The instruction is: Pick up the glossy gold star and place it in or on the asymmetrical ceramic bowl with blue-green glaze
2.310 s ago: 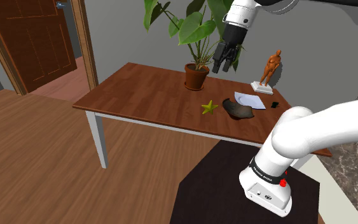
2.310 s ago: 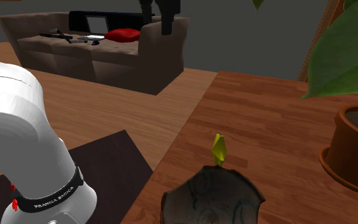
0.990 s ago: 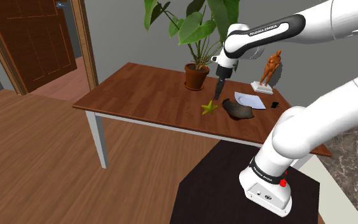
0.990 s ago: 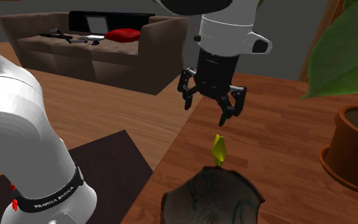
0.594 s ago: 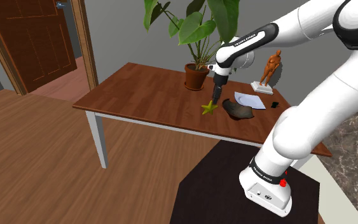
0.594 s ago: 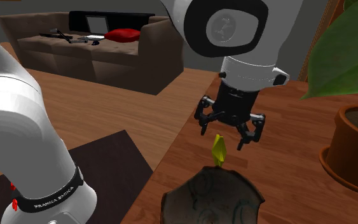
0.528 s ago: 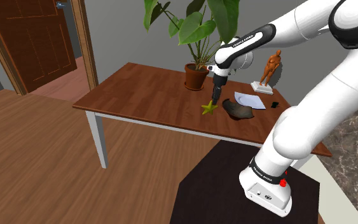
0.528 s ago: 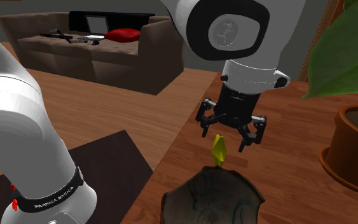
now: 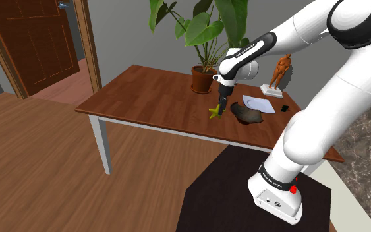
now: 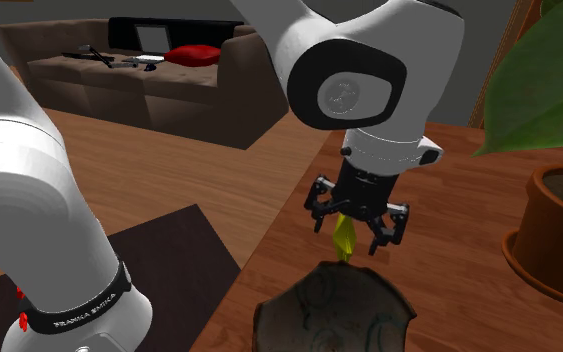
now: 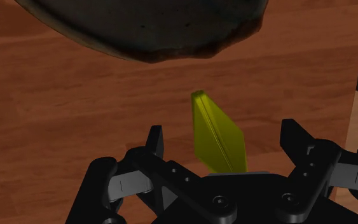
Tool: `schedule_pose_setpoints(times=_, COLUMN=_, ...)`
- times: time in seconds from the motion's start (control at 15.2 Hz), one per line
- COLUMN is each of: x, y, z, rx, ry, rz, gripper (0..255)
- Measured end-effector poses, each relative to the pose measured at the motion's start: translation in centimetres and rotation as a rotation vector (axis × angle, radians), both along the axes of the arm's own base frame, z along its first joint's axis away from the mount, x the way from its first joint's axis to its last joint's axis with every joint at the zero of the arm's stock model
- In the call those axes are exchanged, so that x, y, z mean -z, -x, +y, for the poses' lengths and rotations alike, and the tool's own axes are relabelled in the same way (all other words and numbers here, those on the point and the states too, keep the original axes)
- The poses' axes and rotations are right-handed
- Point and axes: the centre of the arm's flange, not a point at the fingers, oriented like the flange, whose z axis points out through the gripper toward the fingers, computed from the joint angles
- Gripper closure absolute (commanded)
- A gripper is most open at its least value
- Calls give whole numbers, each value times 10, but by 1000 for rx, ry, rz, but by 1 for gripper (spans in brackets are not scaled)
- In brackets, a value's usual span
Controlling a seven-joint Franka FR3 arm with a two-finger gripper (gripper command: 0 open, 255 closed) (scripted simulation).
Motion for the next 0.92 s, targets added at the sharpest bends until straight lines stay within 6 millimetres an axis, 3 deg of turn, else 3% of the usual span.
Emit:
schedule_pose_setpoints(times=0.33, x=2, y=0, z=0, rx=0, ry=0, rz=-1, gripper=0)
schedule_pose_setpoints(times=0.4, x=2, y=0, z=0, rx=0, ry=0, rz=-1, gripper=255)
schedule_pose_setpoints(times=0.92, x=2, y=0, z=0, rx=0, ry=1, rz=-2, gripper=255)
